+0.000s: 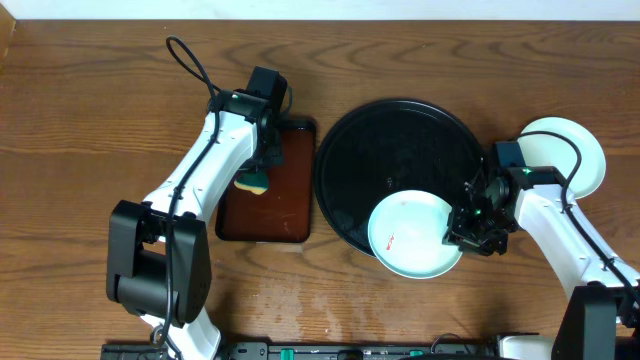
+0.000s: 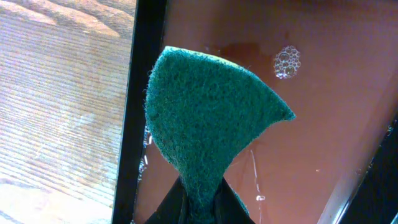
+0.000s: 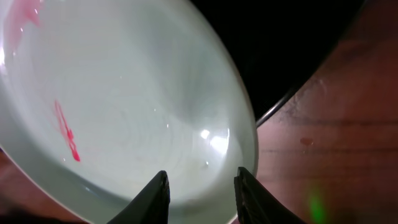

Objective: Clean dirty plates on tray and stack at the side
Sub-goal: 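Grasp second mint plate rim with right gripper and drag it up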

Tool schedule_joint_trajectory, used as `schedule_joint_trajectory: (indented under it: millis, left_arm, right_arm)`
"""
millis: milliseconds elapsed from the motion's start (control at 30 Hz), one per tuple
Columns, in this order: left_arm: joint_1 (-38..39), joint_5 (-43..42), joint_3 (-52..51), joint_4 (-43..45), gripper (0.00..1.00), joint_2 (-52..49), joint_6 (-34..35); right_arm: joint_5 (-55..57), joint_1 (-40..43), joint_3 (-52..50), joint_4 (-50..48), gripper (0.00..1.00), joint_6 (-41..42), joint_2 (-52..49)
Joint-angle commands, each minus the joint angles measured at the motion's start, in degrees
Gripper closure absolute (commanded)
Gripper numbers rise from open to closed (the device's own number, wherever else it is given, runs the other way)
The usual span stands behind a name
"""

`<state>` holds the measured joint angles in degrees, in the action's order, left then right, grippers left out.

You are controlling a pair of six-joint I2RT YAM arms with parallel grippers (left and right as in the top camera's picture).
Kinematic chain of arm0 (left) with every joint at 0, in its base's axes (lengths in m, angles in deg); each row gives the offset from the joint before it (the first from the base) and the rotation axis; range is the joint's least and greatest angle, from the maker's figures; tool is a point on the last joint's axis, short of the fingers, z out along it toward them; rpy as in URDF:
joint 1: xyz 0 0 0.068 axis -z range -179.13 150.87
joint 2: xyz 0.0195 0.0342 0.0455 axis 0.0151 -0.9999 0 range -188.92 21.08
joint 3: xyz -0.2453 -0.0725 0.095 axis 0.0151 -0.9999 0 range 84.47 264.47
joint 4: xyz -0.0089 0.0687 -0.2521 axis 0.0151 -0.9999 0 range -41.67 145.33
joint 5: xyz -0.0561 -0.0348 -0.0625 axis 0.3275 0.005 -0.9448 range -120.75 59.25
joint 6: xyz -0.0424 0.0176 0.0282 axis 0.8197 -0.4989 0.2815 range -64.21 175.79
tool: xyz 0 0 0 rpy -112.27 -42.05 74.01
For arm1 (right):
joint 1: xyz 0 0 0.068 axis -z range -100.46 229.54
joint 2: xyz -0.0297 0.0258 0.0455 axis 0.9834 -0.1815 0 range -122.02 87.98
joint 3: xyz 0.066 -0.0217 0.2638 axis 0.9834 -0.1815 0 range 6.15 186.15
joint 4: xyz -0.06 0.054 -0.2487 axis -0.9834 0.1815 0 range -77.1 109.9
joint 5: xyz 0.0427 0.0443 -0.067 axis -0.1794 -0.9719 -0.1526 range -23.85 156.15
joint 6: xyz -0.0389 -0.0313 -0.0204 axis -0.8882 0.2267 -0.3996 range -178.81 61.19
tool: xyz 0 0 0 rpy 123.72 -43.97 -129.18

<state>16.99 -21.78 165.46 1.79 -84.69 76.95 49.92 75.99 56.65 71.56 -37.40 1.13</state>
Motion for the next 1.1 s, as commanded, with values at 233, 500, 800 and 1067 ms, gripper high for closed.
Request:
schedule_joint_trajectory:
  millis: [233, 500, 800, 1067]
  left_arm:
    - [-0.42, 0.50, -0.22, 0.52, 0.92, -0.66, 0.15]
    - [-0.42, 0.52, -0.22, 1.16, 0.92, -0.66, 0.13]
    - [-0.42, 0.52, -0.22, 2.03, 0.92, -0.66, 0.13]
    - [-0.42, 0.52, -0.22, 2.03, 0.92, -0.66, 0.13]
  right_arm:
    - [-2.14, -0.17, 4.24, 1.66, 0.69, -1.99, 0.22]
    - [3.85, 0.13, 7.19, 8.00, 0.69, -2.16, 0.22]
    - [5.66, 0.07, 4.42, 8.70, 0.71, -2.08, 0.22]
    - [5.68, 0.09, 2.19, 5.49, 0.75, -1.46, 0.22]
